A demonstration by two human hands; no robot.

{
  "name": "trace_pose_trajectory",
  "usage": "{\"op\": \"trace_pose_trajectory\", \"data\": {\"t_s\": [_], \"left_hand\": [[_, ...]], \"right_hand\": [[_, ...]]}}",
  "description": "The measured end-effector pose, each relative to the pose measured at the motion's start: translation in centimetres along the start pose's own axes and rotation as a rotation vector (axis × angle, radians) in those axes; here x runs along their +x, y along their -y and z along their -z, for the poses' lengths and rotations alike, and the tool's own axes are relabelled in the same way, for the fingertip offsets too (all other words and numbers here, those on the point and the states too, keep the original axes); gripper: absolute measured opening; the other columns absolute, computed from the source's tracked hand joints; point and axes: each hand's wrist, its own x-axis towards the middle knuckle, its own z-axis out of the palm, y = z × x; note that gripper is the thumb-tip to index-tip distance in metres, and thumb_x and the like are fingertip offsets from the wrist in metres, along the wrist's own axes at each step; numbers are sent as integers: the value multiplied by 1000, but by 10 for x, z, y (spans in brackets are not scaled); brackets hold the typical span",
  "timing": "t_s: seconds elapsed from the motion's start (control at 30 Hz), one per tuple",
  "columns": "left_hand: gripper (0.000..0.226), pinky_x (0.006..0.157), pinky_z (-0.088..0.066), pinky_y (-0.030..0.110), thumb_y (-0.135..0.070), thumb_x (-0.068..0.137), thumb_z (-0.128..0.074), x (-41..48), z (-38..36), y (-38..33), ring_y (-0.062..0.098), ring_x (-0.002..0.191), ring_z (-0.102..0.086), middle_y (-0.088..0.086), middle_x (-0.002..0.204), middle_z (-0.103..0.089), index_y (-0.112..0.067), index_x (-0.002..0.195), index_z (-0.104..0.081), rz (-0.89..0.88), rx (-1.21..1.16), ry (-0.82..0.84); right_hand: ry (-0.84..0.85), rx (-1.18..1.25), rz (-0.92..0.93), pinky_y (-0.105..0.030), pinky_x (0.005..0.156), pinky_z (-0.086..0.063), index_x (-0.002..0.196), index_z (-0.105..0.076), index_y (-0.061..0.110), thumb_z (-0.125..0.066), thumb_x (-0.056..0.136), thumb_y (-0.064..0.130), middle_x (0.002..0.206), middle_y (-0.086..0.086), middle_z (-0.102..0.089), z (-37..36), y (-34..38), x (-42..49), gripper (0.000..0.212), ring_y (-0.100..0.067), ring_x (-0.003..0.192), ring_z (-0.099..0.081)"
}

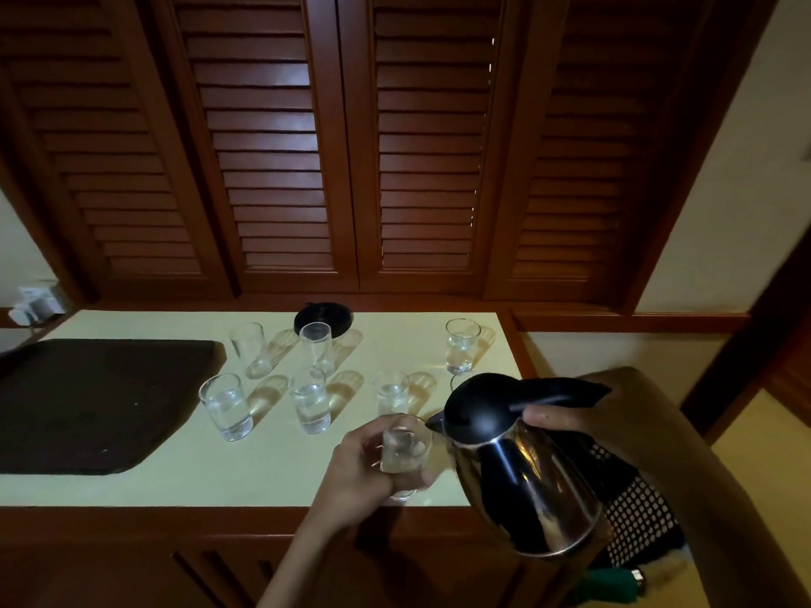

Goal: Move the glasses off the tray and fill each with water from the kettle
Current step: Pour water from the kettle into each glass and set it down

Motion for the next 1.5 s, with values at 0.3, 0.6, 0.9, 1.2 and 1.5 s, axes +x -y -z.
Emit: {"op": "trace_pose_trajectory", "data": {"t_s": [0.3, 0.6, 0.9, 1.2, 1.5], "left_hand": [[60, 77, -57, 20, -3, 60, -97, 71, 33, -62, 11, 99, -75, -1, 109, -80, -25, 112, -76, -97, -6, -59], [56, 74, -57, 17, -11, 58, -100, 181, 27, -63, 13, 97, -74, -4, 103, -80, -25, 107, -78, -44, 106, -42], [51, 77, -50, 23, 2, 58, -97, 236, 22, -9, 19, 98, -65, -3, 102, -72, -21, 96, -72, 105, 182, -58], [51, 84, -49, 28, -2, 57, -99, 251, 29, 22, 25, 100, -68, 6, 104, -73, -19, 97, -72, 190, 185, -67], [52, 74, -61, 23, 11, 50, -96, 248, 32, 47, 33, 105, -70, 15, 116, -74, -16, 86, -70, 204, 59, -79]], "right_hand": [[-156, 372, -72, -7, 31, -34, 97, -76, 1, -82, 68, 19, 34, 6, -56, 29, -17, -7, 34, 2, 26, -49], [-229, 454, -77, -34, 65, -53, 85, -77, 13, -83, 58, 33, 63, 0, -78, 44, -30, 3, 35, -13, 61, -75], [-205, 484, -73, -14, 43, -43, 93, -77, 9, -82, 78, 18, 53, 4, -73, 48, -41, 13, 18, 2, 36, -60], [-195, 463, -103, -7, 39, -41, 94, -77, 8, -82, 78, 15, 54, 3, -74, 45, -44, 19, 18, 2, 36, -60], [-165, 432, -69, -22, 57, -54, 91, -79, 13, -85, 63, 31, 75, -5, -81, 42, -39, 17, 34, -10, 57, -75]]}}
